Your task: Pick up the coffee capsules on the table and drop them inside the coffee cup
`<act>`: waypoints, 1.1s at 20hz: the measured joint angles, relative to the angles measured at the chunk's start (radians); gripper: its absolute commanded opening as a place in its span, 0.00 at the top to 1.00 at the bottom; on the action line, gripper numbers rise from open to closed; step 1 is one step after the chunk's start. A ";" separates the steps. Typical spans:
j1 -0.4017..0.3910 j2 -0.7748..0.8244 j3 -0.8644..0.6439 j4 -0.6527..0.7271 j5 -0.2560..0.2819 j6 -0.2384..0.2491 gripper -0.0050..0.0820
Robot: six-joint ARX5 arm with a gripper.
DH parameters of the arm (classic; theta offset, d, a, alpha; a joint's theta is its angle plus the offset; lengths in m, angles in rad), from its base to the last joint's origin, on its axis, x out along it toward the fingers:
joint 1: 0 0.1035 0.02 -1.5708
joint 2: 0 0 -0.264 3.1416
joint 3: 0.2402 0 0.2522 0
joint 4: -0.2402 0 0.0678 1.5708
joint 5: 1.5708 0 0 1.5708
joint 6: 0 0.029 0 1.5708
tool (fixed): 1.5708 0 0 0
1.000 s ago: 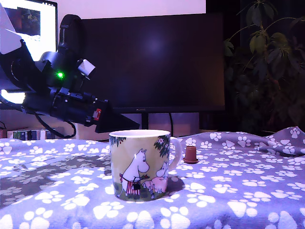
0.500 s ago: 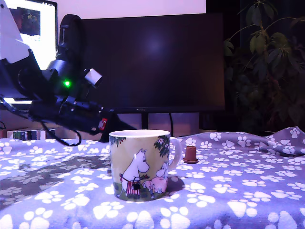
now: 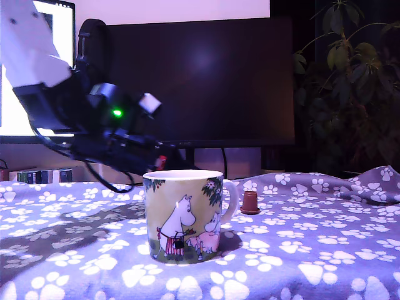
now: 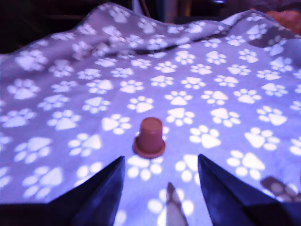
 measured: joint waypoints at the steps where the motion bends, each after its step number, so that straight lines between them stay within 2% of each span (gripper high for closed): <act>1: -0.002 0.010 0.018 -0.013 0.001 0.000 0.43; 13: -0.057 0.081 0.086 -0.048 -0.015 0.012 0.45; 22: -0.080 0.085 0.090 -0.039 -0.078 0.027 0.45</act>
